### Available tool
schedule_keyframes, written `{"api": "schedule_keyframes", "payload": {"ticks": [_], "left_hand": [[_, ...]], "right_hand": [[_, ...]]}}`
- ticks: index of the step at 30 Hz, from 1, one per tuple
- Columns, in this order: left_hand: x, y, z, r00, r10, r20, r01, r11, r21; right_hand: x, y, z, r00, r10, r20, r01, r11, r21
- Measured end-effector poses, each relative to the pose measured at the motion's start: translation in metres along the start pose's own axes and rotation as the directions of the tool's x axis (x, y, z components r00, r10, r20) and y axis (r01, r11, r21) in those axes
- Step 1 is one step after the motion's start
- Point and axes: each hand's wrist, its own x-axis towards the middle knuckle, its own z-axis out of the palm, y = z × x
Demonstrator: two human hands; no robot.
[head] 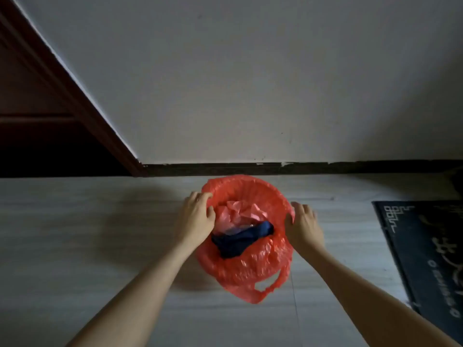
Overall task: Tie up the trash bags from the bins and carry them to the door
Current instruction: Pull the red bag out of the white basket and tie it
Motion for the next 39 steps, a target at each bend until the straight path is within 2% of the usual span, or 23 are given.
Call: {"api": "schedule_keyframes", "payload": {"ticks": [3, 4, 8, 12, 14, 16, 19, 23, 28, 30, 33, 37, 39], "left_hand": [[0.031, -0.011, 0.032, 0.999, 0.045, 0.003, -0.045, 0.991, 0.128], [0.041, -0.011, 0.039, 0.999, 0.043, 0.025, -0.046, 0.987, 0.156], [0.081, -0.011, 0.079, 0.99, 0.126, 0.065, -0.139, 0.956, 0.259], [0.114, -0.008, 0.107, 0.98, 0.184, 0.08, -0.2, 0.901, 0.384], [0.127, -0.005, 0.117, 0.985, 0.125, 0.115, -0.162, 0.899, 0.407], [0.141, -0.002, 0.134, 0.981, 0.143, 0.128, -0.185, 0.888, 0.421], [0.136, -0.003, 0.135, 0.959, 0.281, -0.013, -0.256, 0.89, 0.378], [0.13, -0.004, 0.136, 0.88, 0.433, -0.194, -0.337, 0.858, 0.388], [0.122, 0.001, 0.136, 0.734, 0.586, -0.342, -0.493, 0.807, 0.325], [0.12, 0.002, 0.133, 0.712, 0.617, -0.336, -0.523, 0.785, 0.332], [0.118, 0.005, 0.124, 0.753, 0.585, -0.301, -0.468, 0.798, 0.381], [0.115, 0.001, 0.111, 0.816, 0.554, -0.162, -0.405, 0.75, 0.522], [0.112, -0.003, 0.107, 0.831, 0.542, -0.124, -0.39, 0.727, 0.564]], "right_hand": [[0.039, 0.016, 0.022, 0.998, 0.065, -0.004, -0.065, 0.996, -0.054], [0.049, 0.019, 0.026, 0.995, 0.089, 0.038, -0.087, 0.994, -0.067], [0.091, 0.035, 0.046, 0.997, -0.014, 0.076, 0.022, 0.994, -0.108], [0.124, 0.04, 0.035, 0.993, -0.118, -0.028, 0.115, 0.99, -0.084], [0.138, 0.04, 0.03, 0.981, -0.169, -0.091, 0.163, 0.984, -0.071], [0.152, 0.044, 0.032, 0.962, -0.199, -0.187, 0.207, 0.978, 0.025], [0.153, 0.043, 0.035, 0.932, -0.221, -0.288, 0.271, 0.952, 0.143], [0.152, 0.042, 0.037, 0.878, -0.313, -0.361, 0.387, 0.91, 0.152], [0.147, 0.044, 0.034, 0.841, -0.47, -0.267, 0.499, 0.865, 0.05], [0.146, 0.047, 0.03, 0.819, -0.508, -0.266, 0.526, 0.85, -0.004], [0.146, 0.049, 0.02, 0.772, -0.593, -0.23, 0.575, 0.805, -0.144], [0.146, 0.058, 0.014, 0.662, -0.745, -0.08, 0.653, 0.625, -0.428], [0.142, 0.064, 0.013, 0.662, -0.749, -0.034, 0.642, 0.59, -0.489]]}}
